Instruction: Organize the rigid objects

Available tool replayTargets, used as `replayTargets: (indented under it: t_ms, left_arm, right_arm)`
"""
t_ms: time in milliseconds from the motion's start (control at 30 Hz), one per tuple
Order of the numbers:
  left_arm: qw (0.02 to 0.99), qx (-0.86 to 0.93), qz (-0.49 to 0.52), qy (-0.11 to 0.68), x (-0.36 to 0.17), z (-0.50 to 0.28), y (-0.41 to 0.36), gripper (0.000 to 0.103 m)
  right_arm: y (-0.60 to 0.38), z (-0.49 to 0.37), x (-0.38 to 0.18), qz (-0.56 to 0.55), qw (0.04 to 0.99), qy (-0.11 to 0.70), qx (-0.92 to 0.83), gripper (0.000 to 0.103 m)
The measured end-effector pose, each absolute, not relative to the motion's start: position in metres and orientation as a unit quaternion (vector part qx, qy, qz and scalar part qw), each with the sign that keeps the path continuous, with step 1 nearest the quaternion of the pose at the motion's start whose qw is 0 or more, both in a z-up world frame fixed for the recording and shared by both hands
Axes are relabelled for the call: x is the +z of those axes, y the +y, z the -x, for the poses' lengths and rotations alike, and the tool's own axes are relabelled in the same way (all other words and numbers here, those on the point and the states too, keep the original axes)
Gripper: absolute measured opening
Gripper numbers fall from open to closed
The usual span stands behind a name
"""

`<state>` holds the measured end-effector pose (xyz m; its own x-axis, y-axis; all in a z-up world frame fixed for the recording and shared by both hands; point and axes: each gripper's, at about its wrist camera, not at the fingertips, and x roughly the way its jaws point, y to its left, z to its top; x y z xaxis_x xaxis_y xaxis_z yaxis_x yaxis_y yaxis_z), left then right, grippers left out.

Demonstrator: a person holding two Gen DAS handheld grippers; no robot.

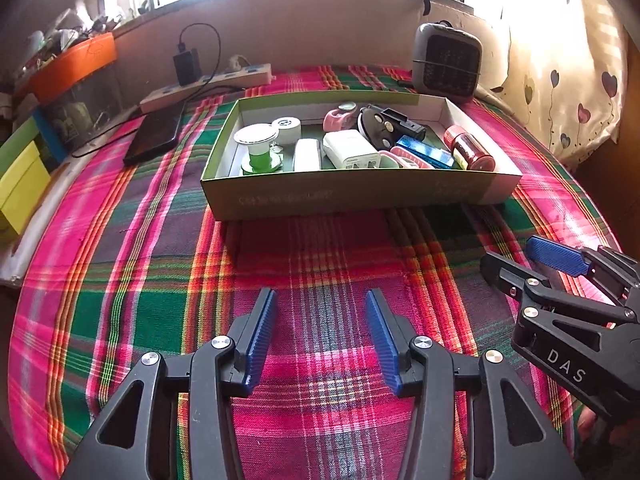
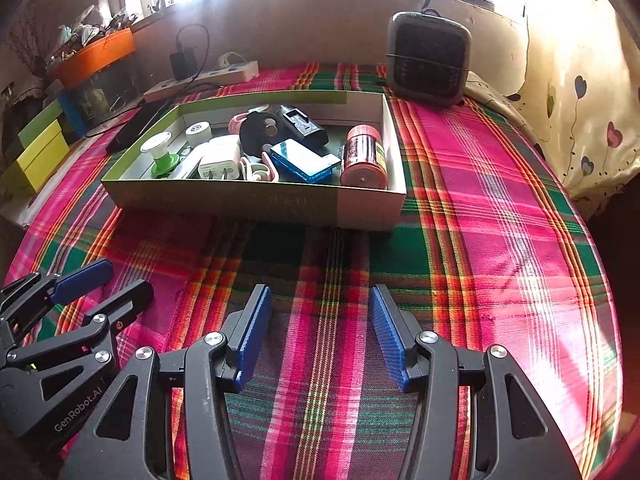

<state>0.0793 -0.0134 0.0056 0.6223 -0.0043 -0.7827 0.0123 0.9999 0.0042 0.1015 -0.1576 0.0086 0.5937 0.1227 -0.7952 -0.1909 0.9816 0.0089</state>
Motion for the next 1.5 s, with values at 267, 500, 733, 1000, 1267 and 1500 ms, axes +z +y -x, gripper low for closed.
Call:
replayTargets:
  t_ms: [267,500,733,1000,1267,1500]
  left_arm:
    - [0.901,-0.001,-0.005,0.435,0.0052,-0.0797,-0.0144,0.048]
    - [0.901,-0.001,-0.005,0.435,0.0053,-0.0797,-0.0146,0.048]
    - [0.901,-0.001,-0.005,0.435,0.0052,-0.0797,-0.0146,0.048]
    - [0.901,-0.001,-0.005,0.435,0.0052,-0.0797,-0.0147,0.048]
    - [0.901,-0.001,-0.005,0.435,0.0051,-0.0796,-0.0147,0.048]
    - [0.901,-0.001,-0.005,0.435,0.0051,-0.0795,-0.0147,0.048]
  right_arm:
    - [-0.1604,-0.0996,0.0076,0.040,0.891,0.445,0.076,0.063]
    - [-0.1595,-0.1002,0.0070,0.041,0.891,0.446,0.078,0.064]
    - [-0.1596,-0.1002,0.0071,0.041,0.891,0.446,0.078,0.064]
    - [-0.1595,-0.1002,0.0071,0.041,0.891,0.446,0.078,0.064]
    - [-0.1595,-0.1002,0.0071,0.041,0.891,0.446,0.078,0.064]
    - [-0.1596,-0.1002,0.0070,0.041,0.891,0.446,0.078,0.064]
